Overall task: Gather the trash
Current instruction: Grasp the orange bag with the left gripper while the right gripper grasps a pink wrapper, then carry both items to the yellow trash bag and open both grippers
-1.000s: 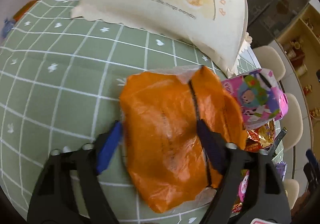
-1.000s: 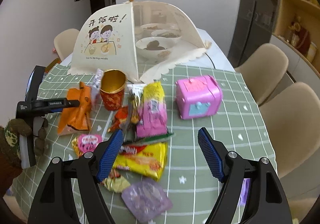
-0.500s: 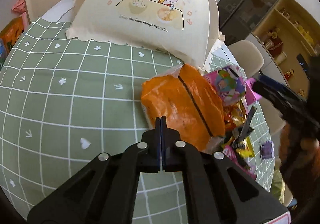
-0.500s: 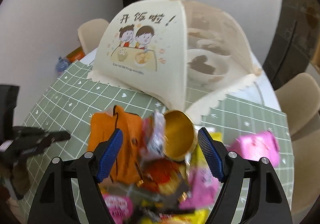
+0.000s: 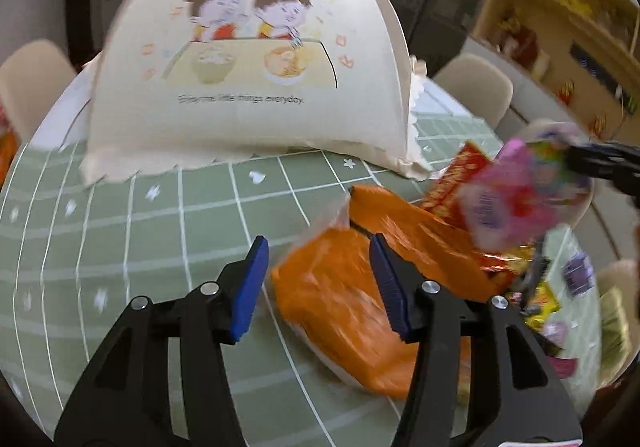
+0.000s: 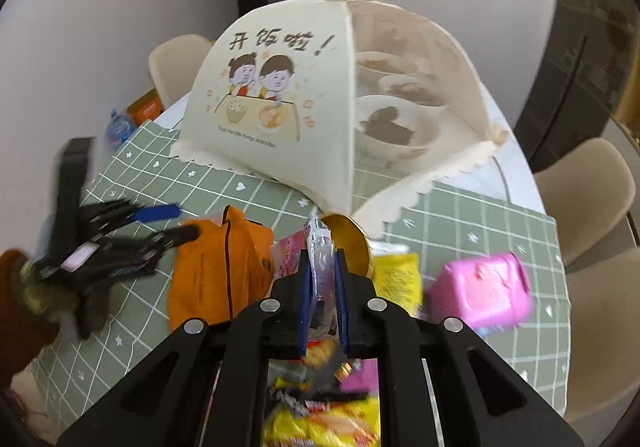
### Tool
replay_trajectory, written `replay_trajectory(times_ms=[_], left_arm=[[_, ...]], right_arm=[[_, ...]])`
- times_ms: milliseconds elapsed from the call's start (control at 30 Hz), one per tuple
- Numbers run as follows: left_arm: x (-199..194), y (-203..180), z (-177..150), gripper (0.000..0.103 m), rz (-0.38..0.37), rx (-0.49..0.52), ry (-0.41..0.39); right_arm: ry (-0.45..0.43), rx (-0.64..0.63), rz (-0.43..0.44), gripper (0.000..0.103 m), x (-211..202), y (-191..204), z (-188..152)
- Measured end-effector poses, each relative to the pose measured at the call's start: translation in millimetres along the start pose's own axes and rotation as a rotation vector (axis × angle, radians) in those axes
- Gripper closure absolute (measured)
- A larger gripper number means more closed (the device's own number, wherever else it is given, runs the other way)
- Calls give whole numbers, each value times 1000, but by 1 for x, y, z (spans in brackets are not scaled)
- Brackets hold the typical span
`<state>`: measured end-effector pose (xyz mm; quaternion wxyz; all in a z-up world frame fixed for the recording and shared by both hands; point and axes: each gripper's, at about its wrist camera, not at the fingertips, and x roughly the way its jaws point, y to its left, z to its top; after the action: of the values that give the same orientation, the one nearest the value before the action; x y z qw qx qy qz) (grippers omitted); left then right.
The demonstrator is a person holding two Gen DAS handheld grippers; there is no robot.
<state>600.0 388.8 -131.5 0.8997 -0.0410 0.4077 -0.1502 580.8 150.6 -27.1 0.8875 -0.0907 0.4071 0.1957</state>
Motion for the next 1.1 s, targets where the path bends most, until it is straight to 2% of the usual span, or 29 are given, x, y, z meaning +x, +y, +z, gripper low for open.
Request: replay_trajectory(times_ms=[133,200,233,300,500,700,867,1100], left_arm=[[37,4,13,54,5,15,101],[45,7,14,79,-20,-27,139],[43,4,14,83,-13,-35,140],[33,-6,14,98,14,-20,126],[-48,-59,9,99,96,-8,23],[-127,-145,-5,98,143,129,-110],[-161,-218,-17,98,111,211,-181],[-168,-317,-32,98,8,296,-203]], right_arm=[[-6,44,-24,91,-19,-12,-18],[-11,71,-36,91,-29,-19,-28],[-15,83,-43,91,-34,-21,-34],[-30,105,-51,91,-47,-26,-43],[-110,148,-65,91,-105,-42,-70],[-173,162,-104,91,-171,-61,-102],[-217,156,-157,91,-224,-78,-136],[-252,226,-270,91,-296,-122,-197]])
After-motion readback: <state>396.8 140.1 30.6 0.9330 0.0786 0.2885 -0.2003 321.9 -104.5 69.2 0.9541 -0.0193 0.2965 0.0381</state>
